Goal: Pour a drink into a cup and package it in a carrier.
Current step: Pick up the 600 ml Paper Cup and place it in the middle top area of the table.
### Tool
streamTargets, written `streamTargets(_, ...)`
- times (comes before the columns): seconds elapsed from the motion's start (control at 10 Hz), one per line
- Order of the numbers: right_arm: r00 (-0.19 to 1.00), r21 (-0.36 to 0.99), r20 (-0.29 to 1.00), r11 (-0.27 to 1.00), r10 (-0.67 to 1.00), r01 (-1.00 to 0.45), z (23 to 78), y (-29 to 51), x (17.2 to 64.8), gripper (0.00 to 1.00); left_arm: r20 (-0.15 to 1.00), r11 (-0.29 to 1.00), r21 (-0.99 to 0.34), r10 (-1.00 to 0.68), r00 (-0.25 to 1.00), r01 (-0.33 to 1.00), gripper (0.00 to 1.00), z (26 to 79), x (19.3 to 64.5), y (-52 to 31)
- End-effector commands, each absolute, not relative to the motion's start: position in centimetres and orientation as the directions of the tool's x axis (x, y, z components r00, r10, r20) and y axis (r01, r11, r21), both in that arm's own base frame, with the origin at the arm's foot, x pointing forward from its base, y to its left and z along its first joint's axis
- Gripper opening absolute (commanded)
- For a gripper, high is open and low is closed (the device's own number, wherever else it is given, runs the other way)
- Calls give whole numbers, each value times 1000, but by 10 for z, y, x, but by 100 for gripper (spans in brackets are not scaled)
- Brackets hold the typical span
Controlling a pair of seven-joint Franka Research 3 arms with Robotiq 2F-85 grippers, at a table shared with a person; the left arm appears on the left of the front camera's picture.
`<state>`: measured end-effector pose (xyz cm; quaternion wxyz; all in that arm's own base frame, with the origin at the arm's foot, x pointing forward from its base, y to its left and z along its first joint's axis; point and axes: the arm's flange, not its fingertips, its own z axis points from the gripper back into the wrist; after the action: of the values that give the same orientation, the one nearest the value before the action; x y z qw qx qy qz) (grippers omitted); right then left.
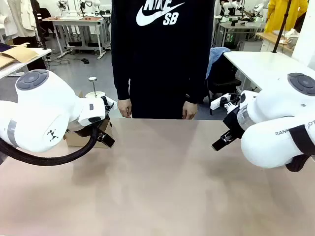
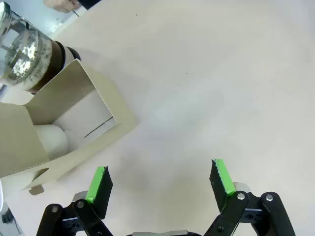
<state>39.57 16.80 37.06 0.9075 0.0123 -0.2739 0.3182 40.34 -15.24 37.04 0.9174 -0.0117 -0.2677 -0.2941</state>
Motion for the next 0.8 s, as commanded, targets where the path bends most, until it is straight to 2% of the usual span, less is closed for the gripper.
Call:
streamTargets(0.0,647,-152,505,797,571,-584,371,168,396,100,498,827,136,-534,683,546,100,370,403,-152)
streamTargets(0.7,647,-152,505,797,571,-584,371,168,396,100,498,827,136,-534,683,546,100,370,403,-152)
